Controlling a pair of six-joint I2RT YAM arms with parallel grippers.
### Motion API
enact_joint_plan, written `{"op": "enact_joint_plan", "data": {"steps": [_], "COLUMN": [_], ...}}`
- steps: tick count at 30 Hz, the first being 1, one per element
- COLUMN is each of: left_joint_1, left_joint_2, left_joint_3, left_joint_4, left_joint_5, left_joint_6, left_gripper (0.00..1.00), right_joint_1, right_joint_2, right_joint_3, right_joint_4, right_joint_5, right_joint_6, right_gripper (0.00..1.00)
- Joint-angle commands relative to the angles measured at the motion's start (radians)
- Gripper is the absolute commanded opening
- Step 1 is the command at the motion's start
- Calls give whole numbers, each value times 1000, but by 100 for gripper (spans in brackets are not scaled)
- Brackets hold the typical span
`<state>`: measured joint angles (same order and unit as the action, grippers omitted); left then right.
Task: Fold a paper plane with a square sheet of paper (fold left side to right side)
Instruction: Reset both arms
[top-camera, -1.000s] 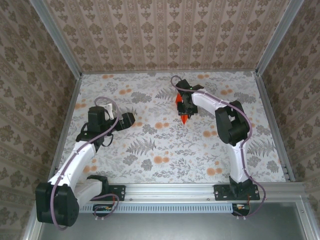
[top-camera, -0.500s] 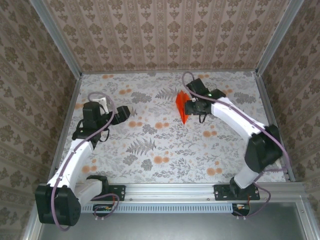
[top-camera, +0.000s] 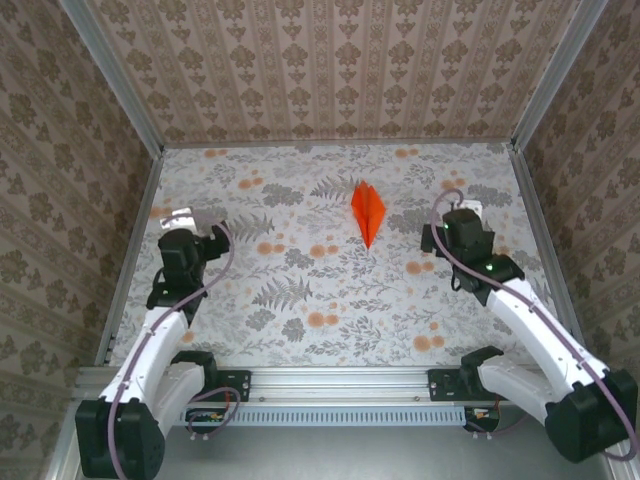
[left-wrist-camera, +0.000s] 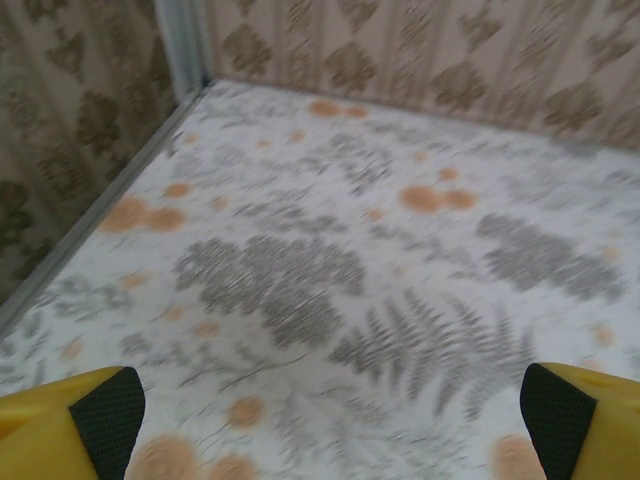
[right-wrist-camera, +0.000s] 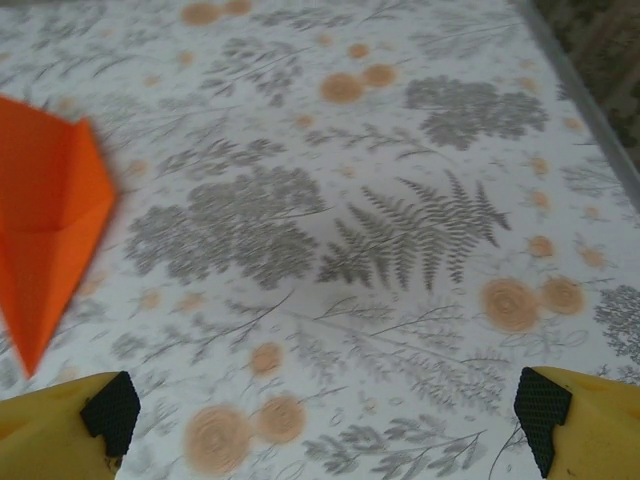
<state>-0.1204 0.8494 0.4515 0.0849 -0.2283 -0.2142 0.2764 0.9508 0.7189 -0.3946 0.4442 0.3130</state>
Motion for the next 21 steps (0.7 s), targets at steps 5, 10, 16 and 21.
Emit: {"op": "enact_joint_plan", "data": {"steps": [5,10,16,21], "left_joint_1": [24,55,100,115], "left_joint_2": [116,233,320,378], "left_joint_3": [-57,-114,-123,-146], "left_joint_4": [141,313,439,598], "left_joint_5": [-149,-83,90,210], "left_joint_6": [136,153,207,257], "left_gripper": [100,100,100,100], "right_joint_1": [-109,-180,-215,-236], "right_joint_2": [-58,78,270,406], "right_joint_3": [-267,-360,-317,-289], "right_joint_4": [401,626,849,1054], "right_joint_5": [54,-3,-123,-240], "right_joint_6": [-102,-130,-207,-236], "right_gripper": [100,100,100,100]}}
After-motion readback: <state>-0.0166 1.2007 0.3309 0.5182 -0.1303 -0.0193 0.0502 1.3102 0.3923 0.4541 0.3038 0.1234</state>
